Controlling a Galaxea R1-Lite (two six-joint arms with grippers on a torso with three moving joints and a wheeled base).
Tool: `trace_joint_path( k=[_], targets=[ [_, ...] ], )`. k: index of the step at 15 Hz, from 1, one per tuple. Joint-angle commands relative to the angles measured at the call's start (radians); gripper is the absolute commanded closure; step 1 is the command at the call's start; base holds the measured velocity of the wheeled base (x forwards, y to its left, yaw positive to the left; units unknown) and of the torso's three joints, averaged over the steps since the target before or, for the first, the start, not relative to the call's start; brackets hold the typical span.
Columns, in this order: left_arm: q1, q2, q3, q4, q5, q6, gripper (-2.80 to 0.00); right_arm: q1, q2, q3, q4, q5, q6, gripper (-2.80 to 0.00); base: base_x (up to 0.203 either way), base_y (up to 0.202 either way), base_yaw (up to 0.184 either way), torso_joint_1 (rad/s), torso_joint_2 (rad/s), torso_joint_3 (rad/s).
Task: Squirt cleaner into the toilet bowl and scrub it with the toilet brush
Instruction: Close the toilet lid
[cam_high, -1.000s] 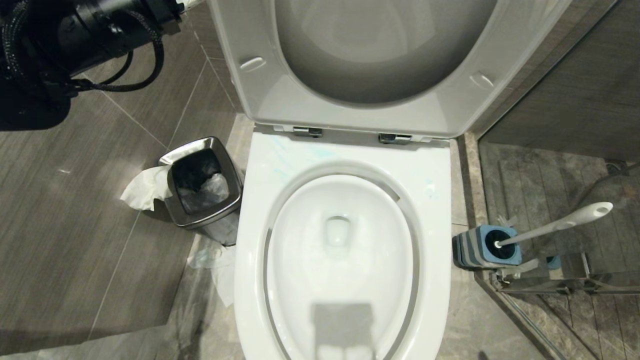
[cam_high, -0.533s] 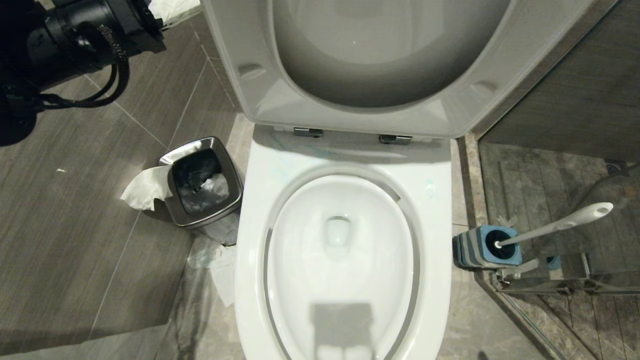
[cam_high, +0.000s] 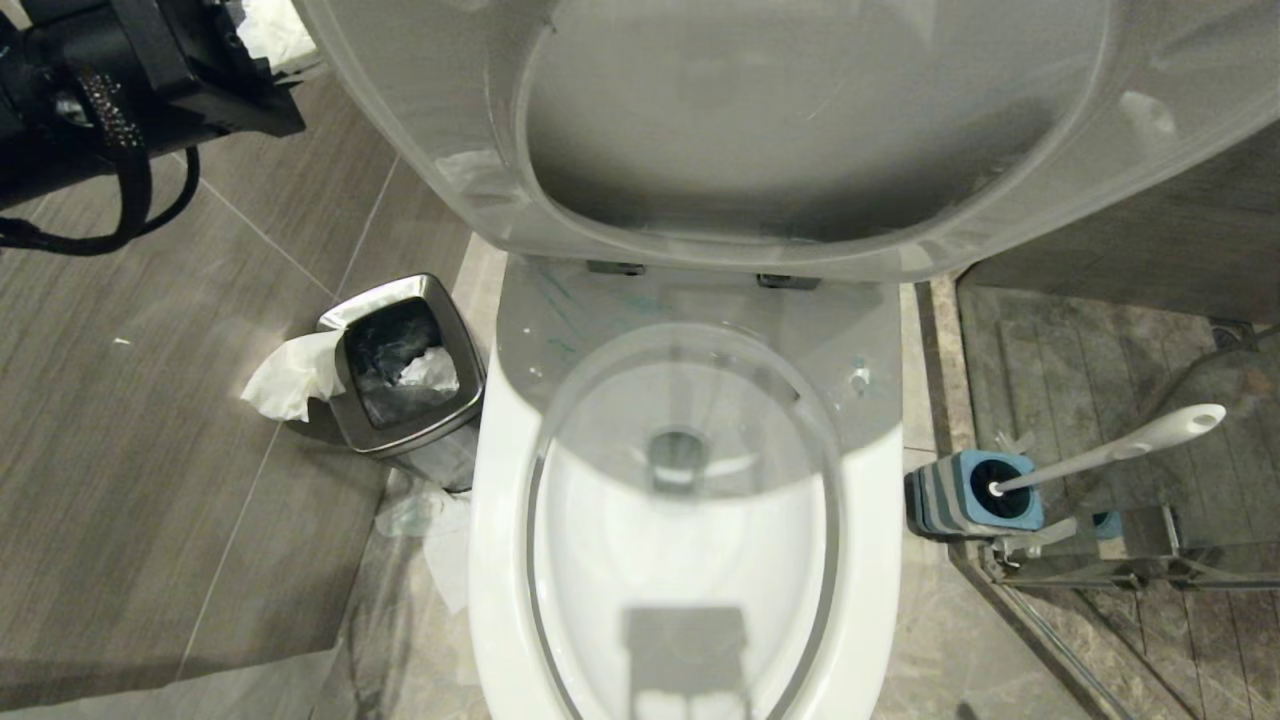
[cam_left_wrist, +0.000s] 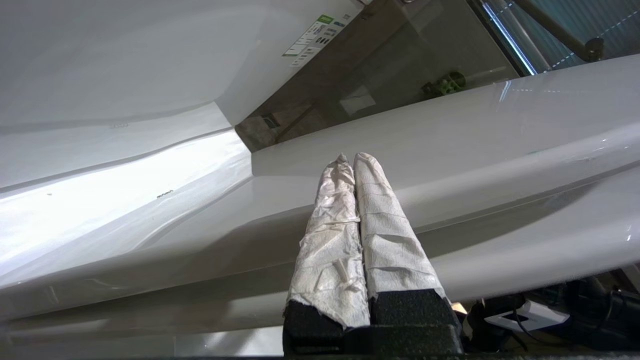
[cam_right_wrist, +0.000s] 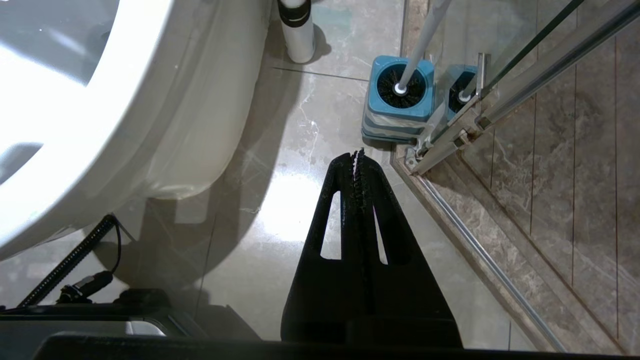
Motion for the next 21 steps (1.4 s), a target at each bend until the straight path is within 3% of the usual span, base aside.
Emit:
trace_joint_path(
  k=[1, 13, 18, 19, 21],
  targets=[
    [0.010, -0.022, 0.006, -0.004, -0.005, -0.003, 0.00, 0.000, 0.000, 0.000, 0.000, 0.000, 0.000, 0.00, 0.000, 0.000, 0.000, 0.000, 0.00, 0.000],
    [0.011, -0.051, 0.017, -0.007, -0.023, 0.006, 0.00, 0.000, 0.000, 0.000, 0.000, 0.000, 0.000, 0.00, 0.000, 0.000, 0.000, 0.001, 0.00, 0.184],
    [0.011, -0.047, 0.010, -0.075, -0.031, 0.026, 0.00, 0.000, 0.000, 0.000, 0.000, 0.000, 0.000, 0.00, 0.000, 0.000, 0.000, -0.002, 0.00, 0.039],
    [0.011, -0.050, -0.003, -0.072, -0.038, 0.026, 0.00, 0.000, 0.000, 0.000, 0.000, 0.000, 0.000, 0.00, 0.000, 0.000, 0.000, 0.000, 0.00, 0.000],
    [0.022, -0.053, -0.046, -0.042, -0.130, 0.023, 0.00, 0.000, 0.000, 0.000, 0.001, 0.000, 0.000, 0.00, 0.000, 0.000, 0.000, 0.000, 0.00, 0.000]
  ],
)
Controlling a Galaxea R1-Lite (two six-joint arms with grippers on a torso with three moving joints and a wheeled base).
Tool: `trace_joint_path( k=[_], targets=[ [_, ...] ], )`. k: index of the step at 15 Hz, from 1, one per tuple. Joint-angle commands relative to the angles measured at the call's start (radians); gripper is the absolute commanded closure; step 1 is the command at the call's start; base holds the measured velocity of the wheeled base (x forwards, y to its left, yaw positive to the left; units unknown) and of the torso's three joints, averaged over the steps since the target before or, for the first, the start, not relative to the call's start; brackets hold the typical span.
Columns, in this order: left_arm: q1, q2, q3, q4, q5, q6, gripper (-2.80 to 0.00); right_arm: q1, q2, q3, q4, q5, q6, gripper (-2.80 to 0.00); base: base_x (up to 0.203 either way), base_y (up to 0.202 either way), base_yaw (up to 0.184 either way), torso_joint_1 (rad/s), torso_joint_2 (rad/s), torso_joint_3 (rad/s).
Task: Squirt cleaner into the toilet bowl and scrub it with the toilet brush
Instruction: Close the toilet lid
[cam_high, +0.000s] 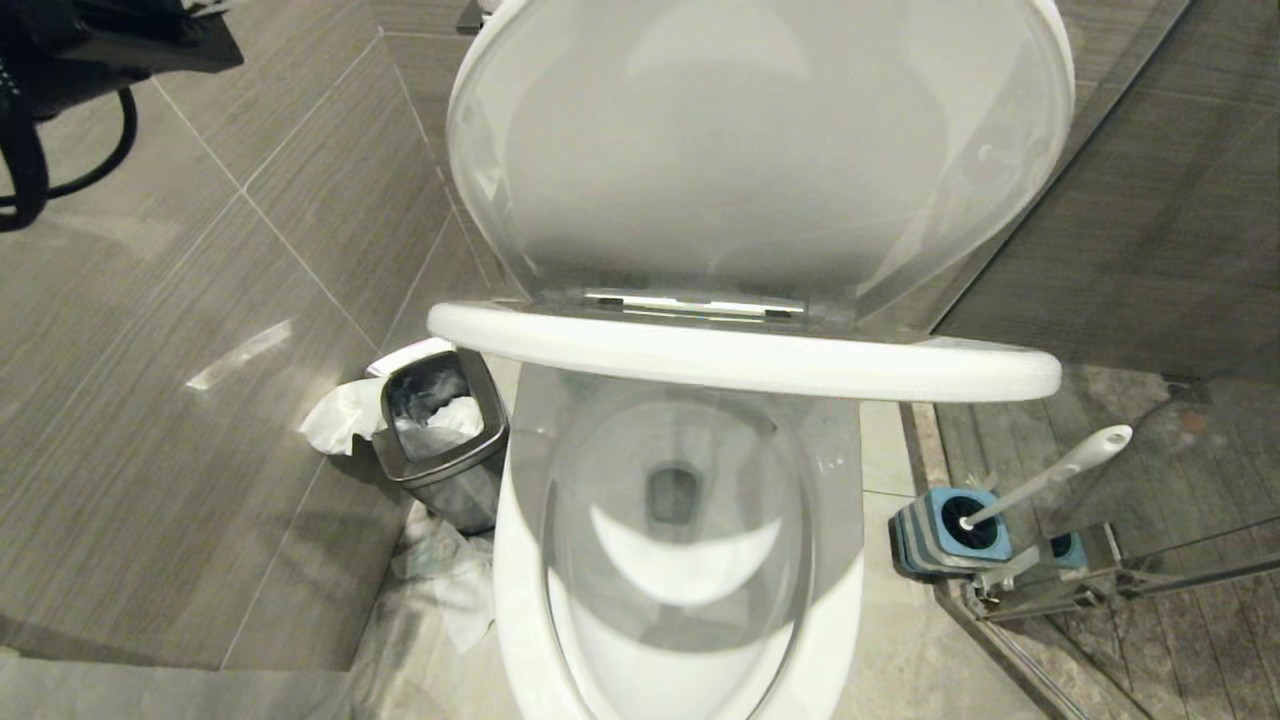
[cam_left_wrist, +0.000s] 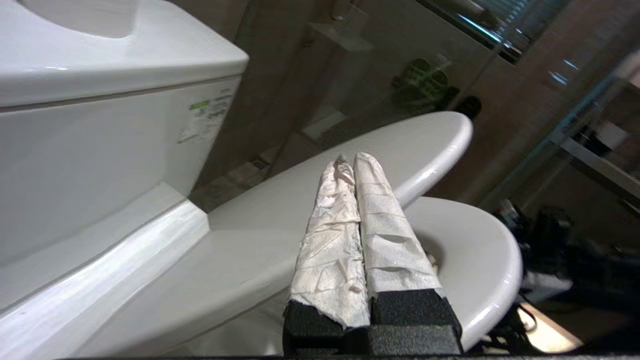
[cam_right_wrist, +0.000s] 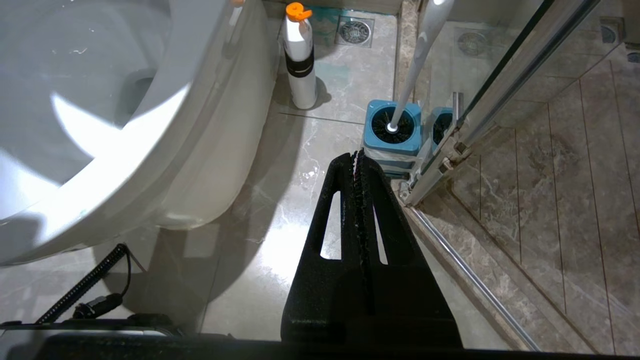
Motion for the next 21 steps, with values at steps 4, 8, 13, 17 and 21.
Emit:
trace_joint_path(
  k=[4, 8, 13, 17, 21],
  targets=[
    [0.019, -0.052, -0.084, 0.121, -0.143, -0.005, 0.00, 0.000, 0.000, 0.000, 0.000, 0.000, 0.001, 0.00, 0.000, 0.000, 0.000, 0.001, 0.00, 0.050],
    [0.035, -0.088, -0.083, 0.124, -0.194, -0.006, 0.00, 0.000, 0.000, 0.000, 0.000, 0.000, 0.001, 0.00, 0.000, 0.000, 0.000, 0.002, 0.00, 0.177],
    [0.064, -0.116, -0.096, 0.125, -0.234, -0.056, 0.00, 0.000, 0.000, 0.000, 0.000, 0.000, 0.001, 0.00, 0.000, 0.000, 0.000, 0.003, 0.00, 0.160],
    [0.073, -0.105, -0.202, 0.125, -0.171, -0.060, 0.00, 0.000, 0.000, 0.000, 0.000, 0.000, 0.001, 0.00, 0.000, 0.000, 0.000, -0.001, 0.00, 0.012],
    [0.085, -0.120, -0.356, 0.207, -0.114, -0.233, 0.00, 0.000, 0.000, 0.000, 0.000, 0.000, 0.001, 0.00, 0.000, 0.000, 0.000, 0.000, 0.00, 0.000]
  ],
)
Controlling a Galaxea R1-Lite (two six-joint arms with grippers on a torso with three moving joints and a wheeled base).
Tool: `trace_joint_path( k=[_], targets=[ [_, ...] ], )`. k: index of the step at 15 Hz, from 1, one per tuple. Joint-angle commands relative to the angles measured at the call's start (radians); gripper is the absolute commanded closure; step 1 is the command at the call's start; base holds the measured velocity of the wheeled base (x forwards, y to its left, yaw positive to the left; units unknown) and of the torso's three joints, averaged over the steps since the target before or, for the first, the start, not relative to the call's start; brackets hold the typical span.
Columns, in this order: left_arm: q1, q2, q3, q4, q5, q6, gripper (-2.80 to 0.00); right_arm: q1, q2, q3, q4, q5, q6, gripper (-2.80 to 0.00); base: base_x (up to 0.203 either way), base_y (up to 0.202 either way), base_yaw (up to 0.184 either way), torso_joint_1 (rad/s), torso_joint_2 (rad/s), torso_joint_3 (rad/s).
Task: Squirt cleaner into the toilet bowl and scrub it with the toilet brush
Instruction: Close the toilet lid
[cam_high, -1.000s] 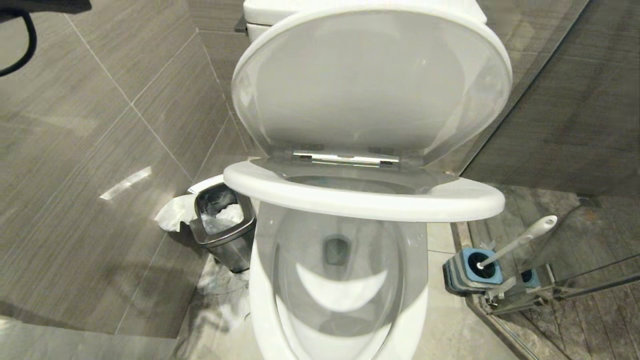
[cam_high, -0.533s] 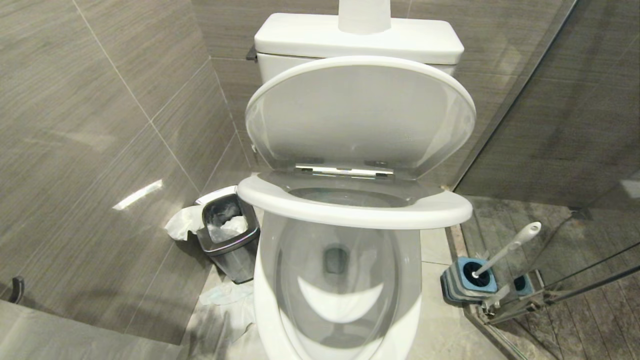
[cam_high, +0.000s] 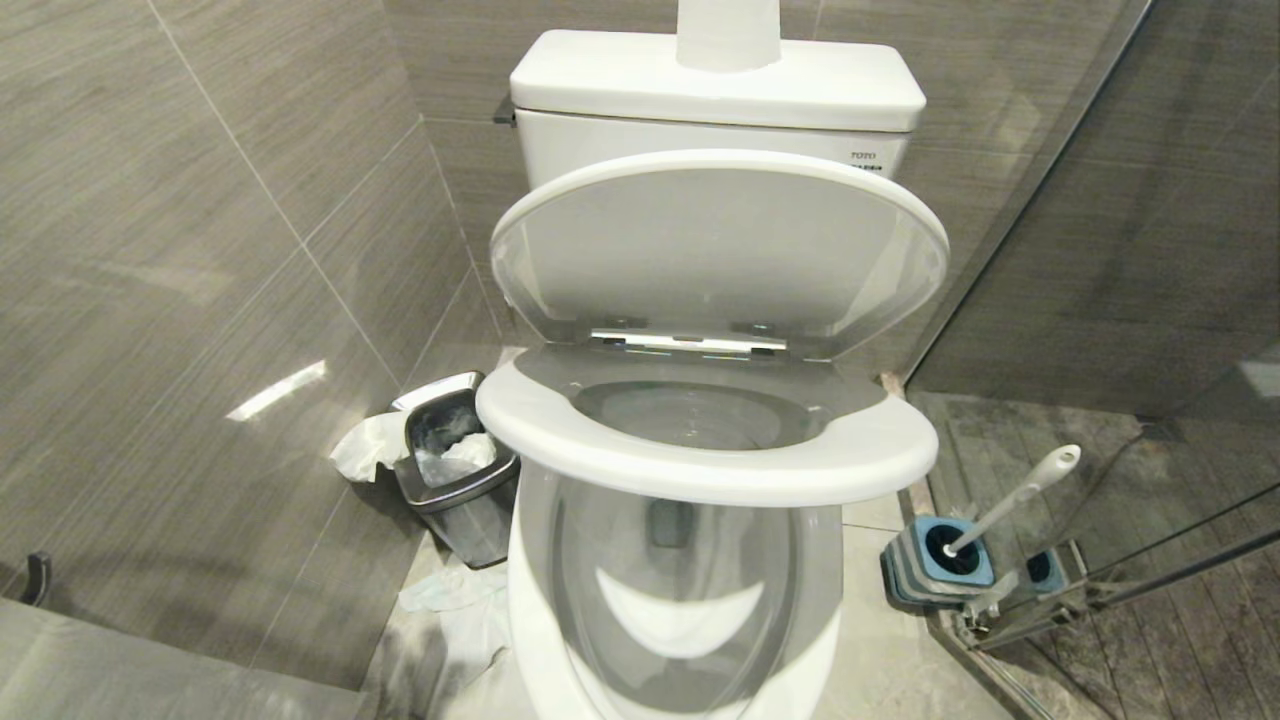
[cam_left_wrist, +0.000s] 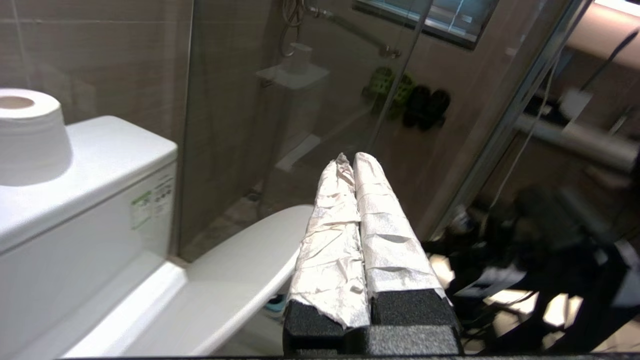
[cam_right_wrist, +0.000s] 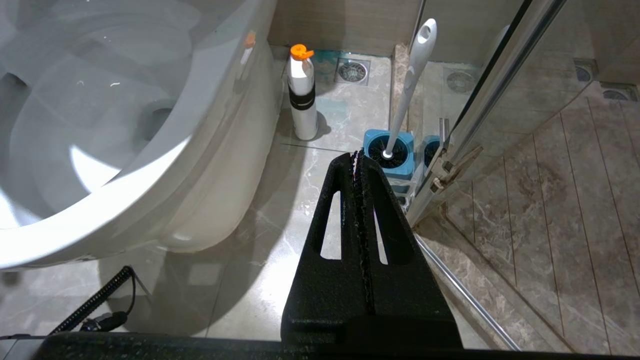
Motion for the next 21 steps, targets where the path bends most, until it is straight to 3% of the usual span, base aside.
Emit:
trace_joint_path(
  k=[1, 2, 3, 4, 7, 9, 10, 11, 13, 14, 15, 16, 18, 21],
  targets=[
    [0.000, -0.018, -0.146, 0.061, 0.019, -0.226, 0.00, 0.000, 0.000, 0.000, 0.000, 0.000, 0.001, 0.00, 0.000, 0.000, 0.000, 0.000, 0.00, 0.000],
    [0.001, -0.021, -0.227, 0.083, 0.026, -0.350, 0.00, 0.000, 0.000, 0.000, 0.000, 0.000, 0.001, 0.00, 0.000, 0.000, 0.000, 0.000, 0.00, 0.000],
    [0.002, -0.028, -0.265, 0.090, 0.021, -0.404, 0.00, 0.000, 0.000, 0.000, 0.000, 0.000, 0.001, 0.00, 0.000, 0.000, 0.000, 0.000, 0.00, 0.000],
    [0.006, -0.037, -0.265, 0.097, -0.017, -0.433, 0.00, 0.000, 0.000, 0.000, 0.000, 0.000, 0.001, 0.00, 0.000, 0.000, 0.000, 0.000, 0.00, 0.000],
    [0.142, -0.045, -0.240, 0.101, -0.219, -0.460, 0.00, 0.000, 0.000, 0.000, 0.000, 0.000, 0.001, 0.00, 0.000, 0.000, 0.000, 0.000, 0.00, 0.000],
    [0.171, -0.052, -0.221, 0.110, -0.228, -0.484, 0.00, 0.000, 0.000, 0.000, 0.000, 0.000, 0.001, 0.00, 0.000, 0.000, 0.000, 0.000, 0.00, 0.000],
    [0.170, -0.054, -0.218, 0.122, -0.195, -0.526, 0.00, 0.000, 0.000, 0.000, 0.000, 0.000, 0.002, 0.00, 0.000, 0.000, 0.000, 0.000, 0.00, 0.000],
    [0.166, -0.055, -0.216, 0.145, -0.106, -0.609, 0.00, 0.000, 0.000, 0.000, 0.000, 0.000, 0.001, 0.00, 0.000, 0.000, 0.000, 0.000, 0.00, 0.000],
    [0.147, -0.050, -0.201, 0.181, 0.162, -0.783, 0.00, 0.000, 0.000, 0.000, 0.000, 0.000, 0.001, 0.00, 0.000, 0.000, 0.000, 0.000, 0.00, 0.000],
    [0.140, -0.049, -0.158, 0.191, 0.260, -0.818, 0.00, 0.000, 0.000, 0.000, 0.000, 0.000, 0.001, 0.00, 0.000, 0.000, 0.000, 0.000, 0.00, 0.000],
    [0.138, -0.053, -0.095, 0.195, 0.280, -0.802, 0.00, 0.000, 0.000, 0.000, 0.000, 0.000, 0.001, 0.00, 0.000, 0.000, 0.000, 0.000, 0.00, 0.000],
    [0.137, -0.064, -0.023, 0.204, 0.286, -0.725, 0.00, 0.000, 0.000, 0.000, 0.000, 0.000, 0.001, 0.00, 0.000, 0.000, 0.000, 0.000, 0.00, 0.000],
    [0.130, -0.080, 0.036, 0.336, 0.338, -0.430, 0.00, 0.000, 0.000, 0.000, 0.000, 0.000, 0.001, 0.00, 0.000, 0.000, 0.000, 0.000, 0.00, 0.000],
    [0.053, -0.090, 0.037, 0.611, 0.566, 0.109, 0.00, 0.000, 0.000, 0.000, 0.000, 0.000, 0.001, 0.00, 0.000, 0.000, 0.000, 0.000, 0.00, 0.000]
  ],
)
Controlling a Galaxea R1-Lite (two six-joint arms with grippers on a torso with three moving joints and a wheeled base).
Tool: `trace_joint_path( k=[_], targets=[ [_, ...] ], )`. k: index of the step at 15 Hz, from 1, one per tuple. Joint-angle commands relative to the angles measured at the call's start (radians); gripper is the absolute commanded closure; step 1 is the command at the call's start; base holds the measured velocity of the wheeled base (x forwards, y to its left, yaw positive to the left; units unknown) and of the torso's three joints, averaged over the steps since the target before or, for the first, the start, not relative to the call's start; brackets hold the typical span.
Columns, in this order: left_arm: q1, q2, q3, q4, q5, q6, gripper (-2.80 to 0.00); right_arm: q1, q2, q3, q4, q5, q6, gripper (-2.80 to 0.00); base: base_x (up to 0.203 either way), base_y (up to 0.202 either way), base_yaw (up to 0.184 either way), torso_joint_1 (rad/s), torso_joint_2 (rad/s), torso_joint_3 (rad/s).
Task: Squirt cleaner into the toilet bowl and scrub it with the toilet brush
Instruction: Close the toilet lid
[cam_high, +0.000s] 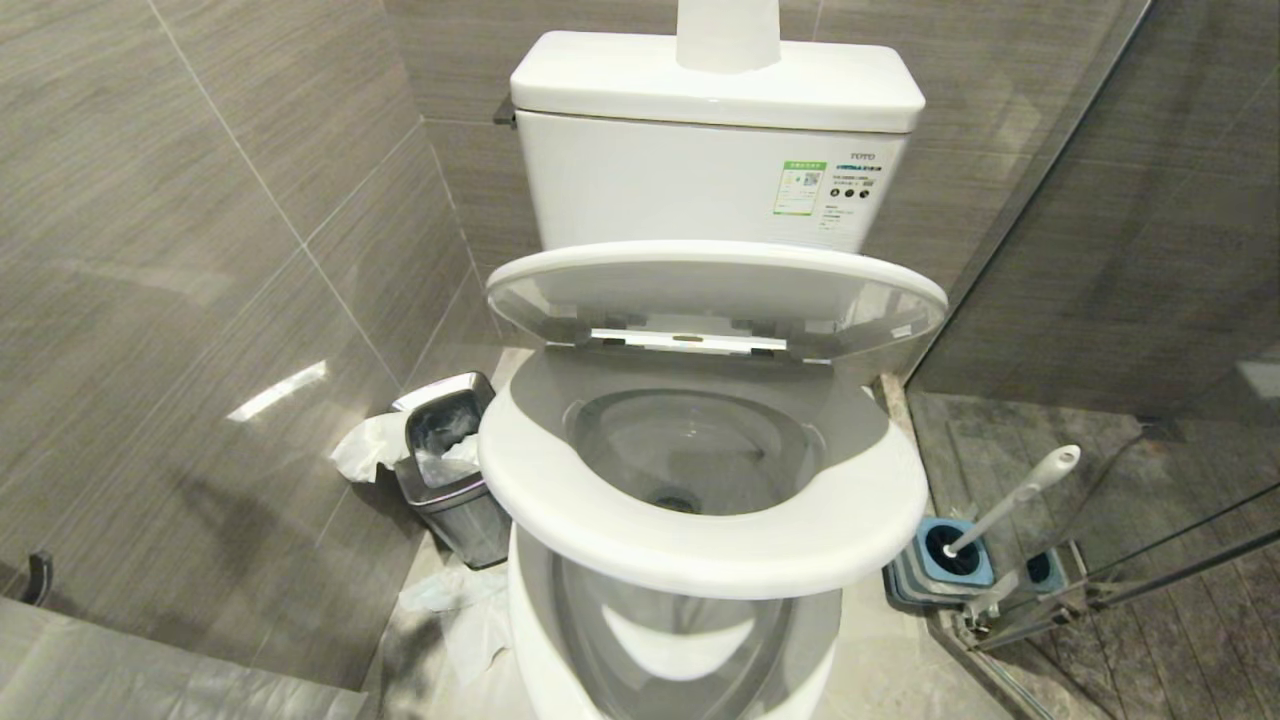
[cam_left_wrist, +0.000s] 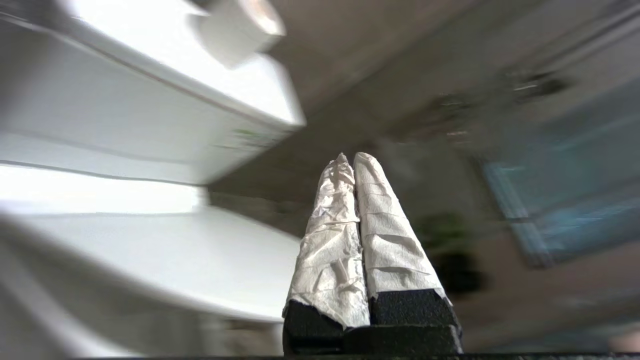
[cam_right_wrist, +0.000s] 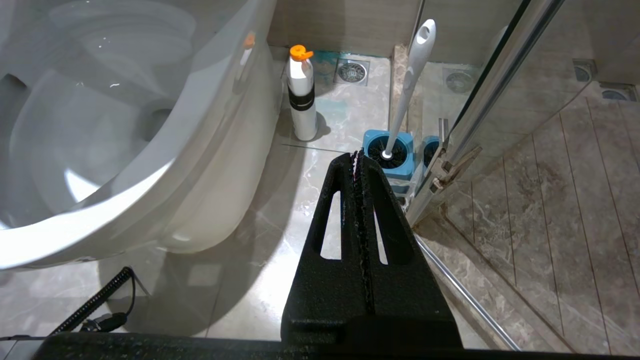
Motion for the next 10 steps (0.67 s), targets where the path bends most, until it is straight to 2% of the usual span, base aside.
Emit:
trace_joint_path(
  k=[1, 3, 4, 5, 7, 10],
  targets=[
    [-0.061, -0.015, 0.001, 0.163, 0.124, 0.536, 0.00, 0.000, 0.000, 0.000, 0.000, 0.000, 0.000, 0.00, 0.000, 0.000, 0.000, 0.000, 0.00, 0.000],
    [-0.114, -0.022, -0.011, 0.237, 0.187, 0.831, 0.00, 0.000, 0.000, 0.000, 0.000, 0.000, 0.000, 0.00, 0.000, 0.000, 0.000, 0.000, 0.00, 0.000],
    [-0.135, -0.023, -0.014, 0.264, 0.226, 0.959, 0.00, 0.000, 0.000, 0.000, 0.000, 0.000, 0.000, 0.00, 0.000, 0.000, 0.000, 0.000, 0.00, 0.000],
    [-0.171, -0.023, -0.015, 0.283, 0.267, 1.059, 0.00, 0.000, 0.000, 0.000, 0.000, 0.000, 0.000, 0.00, 0.000, 0.000, 0.000, 0.000, 0.00, 0.000],
    [-0.264, -0.023, 0.005, 0.312, 0.290, 1.141, 0.00, 0.000, 0.000, 0.000, 0.000, 0.000, 0.000, 0.00, 0.000, 0.000, 0.000, 0.000, 0.00, 0.000],
    [-0.398, -0.019, 0.054, 0.414, 0.296, 1.362, 0.00, 0.000, 0.000, 0.000, 0.000, 0.000, 0.000, 0.00, 0.000, 0.000, 0.000, 0.000, 0.00, 0.000]
  ],
)
